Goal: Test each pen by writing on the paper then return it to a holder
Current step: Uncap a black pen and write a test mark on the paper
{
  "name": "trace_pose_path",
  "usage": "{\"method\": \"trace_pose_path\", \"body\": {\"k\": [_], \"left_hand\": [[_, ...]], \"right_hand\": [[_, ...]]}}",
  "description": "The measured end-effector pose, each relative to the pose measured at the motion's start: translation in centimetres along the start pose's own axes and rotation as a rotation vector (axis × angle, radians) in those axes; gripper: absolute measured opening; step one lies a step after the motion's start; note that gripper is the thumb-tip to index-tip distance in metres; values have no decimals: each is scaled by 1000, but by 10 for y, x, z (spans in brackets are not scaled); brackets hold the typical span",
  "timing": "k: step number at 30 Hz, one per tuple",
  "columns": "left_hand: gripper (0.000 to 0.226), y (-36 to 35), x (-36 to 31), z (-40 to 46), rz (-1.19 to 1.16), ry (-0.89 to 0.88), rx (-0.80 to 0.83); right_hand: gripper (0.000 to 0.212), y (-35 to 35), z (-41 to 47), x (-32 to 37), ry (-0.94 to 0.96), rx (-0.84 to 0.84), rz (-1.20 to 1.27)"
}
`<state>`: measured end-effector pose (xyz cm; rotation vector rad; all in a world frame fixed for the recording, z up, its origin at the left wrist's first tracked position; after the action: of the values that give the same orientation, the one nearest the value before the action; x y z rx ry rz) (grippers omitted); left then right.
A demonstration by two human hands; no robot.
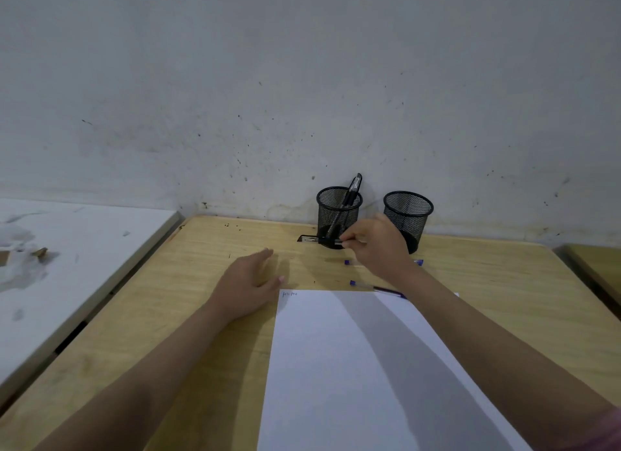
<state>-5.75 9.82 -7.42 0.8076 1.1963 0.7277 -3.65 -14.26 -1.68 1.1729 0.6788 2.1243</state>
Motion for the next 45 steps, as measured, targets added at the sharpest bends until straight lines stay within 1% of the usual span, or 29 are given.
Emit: {"method": "trace_pose_path", "body": {"k": [2, 4, 7, 10, 12, 14, 15, 16, 17, 18, 21, 22, 24, 26, 28, 30, 33, 36, 37, 41, 42, 45], "left_hand": [[59, 5, -16, -4, -210, 8, -98], [52, 10, -36, -7, -350, -22, -168], [35, 13, -60, -7, -475, -28, -221], [18, 20, -76, -11, -527, -8, -287], [15, 25, -81, -15, -557, 0, -320], [14, 30, -84, -20, -616, 15, -353], [13, 33, -85, -22, -648, 25, -371], [12, 35, -86, -24, -678, 35, -387], [12, 37, -88, -27, -705, 43, -400], [12, 39, -89, -29, -727, 45, -406], [15, 42, -95, -34, -760, 18, -396], [16, 42, -96, -35, -766, 5, -384], [17, 42, -99, -38, -775, -21, -351], [18, 43, -100, -40, -778, -41, -327], [20, 43, -97, -40, -807, -43, -305], [18, 45, -92, -40, -840, -50, -271], [19, 46, -86, -37, -819, -63, -230], [19, 46, -82, -34, -821, -76, -188], [18, 45, -82, -33, -829, -79, -168], [13, 41, -85, -27, -861, -59, -55], [13, 42, -80, -25, -858, -32, -58], [12, 55, -34, -22, -838, 137, -180]], "right_hand": [[9, 9, -5, 9, 48, -31, 8], [9, 13, -10, 16, 95, -37, 2], [9, 17, -17, 24, 159, -25, -7], [10, 22, -24, 32, 205, -49, -25], [13, 28, -32, 35, 245, -171, -71], [16, 34, -44, 40, 238, -371, -63], [14, 34, -51, 43, 214, -457, -5], [12, 32, -59, 47, 174, -506, 85], [13, 28, -67, 51, 111, -514, 200], [15, 23, -72, 53, 17, -486, 333], [19, 4, -79, 58, -346, -322, 722], [21, 0, -78, 61, -427, -279, 839], [18, -4, -75, 68, -514, -238, 1007], [16, -4, -72, 73, -555, -235, 1076], [16, -3, -70, 77, -546, -256, 1066], [12, -3, -71, 79, -494, -280, 1021], [8, -7, -76, 83, -424, -341, 939], [5, -10, -82, 85, -403, -437, 889], [7, -11, -84, 85, -399, -467, 882], [8, -14, -88, 88, -378, -541, 857], [5, -10, -89, 88, -352, -581, 858], [19, 20, -87, 73, -266, -754, 862]]}}
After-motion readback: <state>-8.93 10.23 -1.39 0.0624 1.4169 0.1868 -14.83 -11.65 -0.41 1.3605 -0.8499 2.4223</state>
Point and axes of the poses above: each hand's wrist, its own z-axis towards the middle knuckle, its own y-axis out of the back of the hand, x = y × z, the point moved 4 cm from there along z, towards the middle knuckle, and after that the axes turned 7 degrees about z, right-handed, at the moved point
